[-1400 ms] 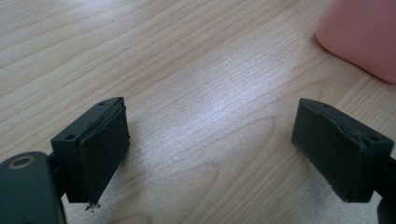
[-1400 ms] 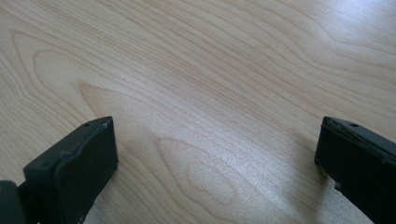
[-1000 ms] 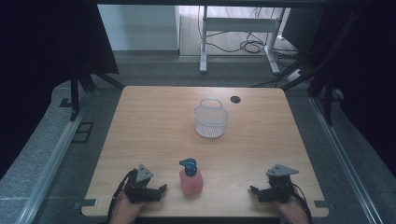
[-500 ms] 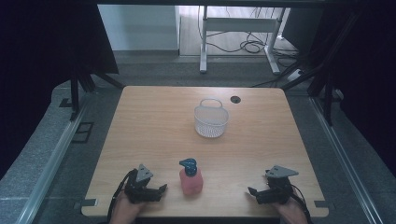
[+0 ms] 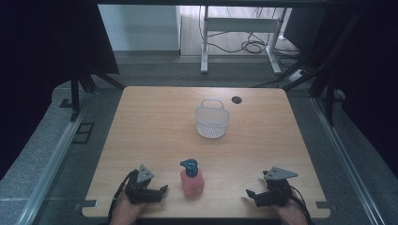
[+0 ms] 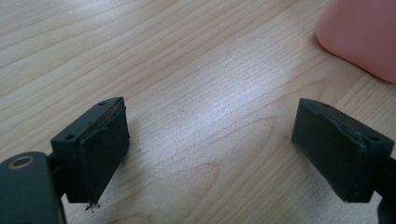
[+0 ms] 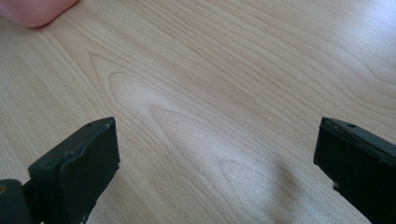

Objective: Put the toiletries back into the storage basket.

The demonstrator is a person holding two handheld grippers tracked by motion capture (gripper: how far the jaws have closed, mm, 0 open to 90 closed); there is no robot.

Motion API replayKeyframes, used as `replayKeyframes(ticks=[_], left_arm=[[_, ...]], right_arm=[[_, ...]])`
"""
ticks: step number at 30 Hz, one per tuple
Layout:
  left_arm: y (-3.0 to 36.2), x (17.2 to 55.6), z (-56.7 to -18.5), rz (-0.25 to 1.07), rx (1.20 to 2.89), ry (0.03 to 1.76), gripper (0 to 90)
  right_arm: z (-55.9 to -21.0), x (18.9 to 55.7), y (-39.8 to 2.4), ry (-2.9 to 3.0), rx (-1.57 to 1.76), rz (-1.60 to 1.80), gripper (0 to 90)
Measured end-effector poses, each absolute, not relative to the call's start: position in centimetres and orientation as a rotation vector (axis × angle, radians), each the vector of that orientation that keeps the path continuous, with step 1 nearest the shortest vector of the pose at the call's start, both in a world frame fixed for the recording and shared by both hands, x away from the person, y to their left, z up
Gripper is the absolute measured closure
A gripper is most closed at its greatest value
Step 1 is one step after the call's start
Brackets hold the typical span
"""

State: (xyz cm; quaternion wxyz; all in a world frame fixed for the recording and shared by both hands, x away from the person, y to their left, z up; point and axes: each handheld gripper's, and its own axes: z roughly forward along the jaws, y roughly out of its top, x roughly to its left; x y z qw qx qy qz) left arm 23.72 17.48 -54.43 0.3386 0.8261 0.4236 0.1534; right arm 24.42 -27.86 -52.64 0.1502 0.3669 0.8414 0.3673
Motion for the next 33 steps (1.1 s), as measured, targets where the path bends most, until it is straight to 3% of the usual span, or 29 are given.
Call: replayKeyframes(ticks=[33], left_arm=[[17.5, 23.7, -54.4, 0.399, 2.152, 1.104, 10.7]], right_arm=[[-50.8, 24.6, -25.4, 2.476, 0.944, 1.136, 0.0]])
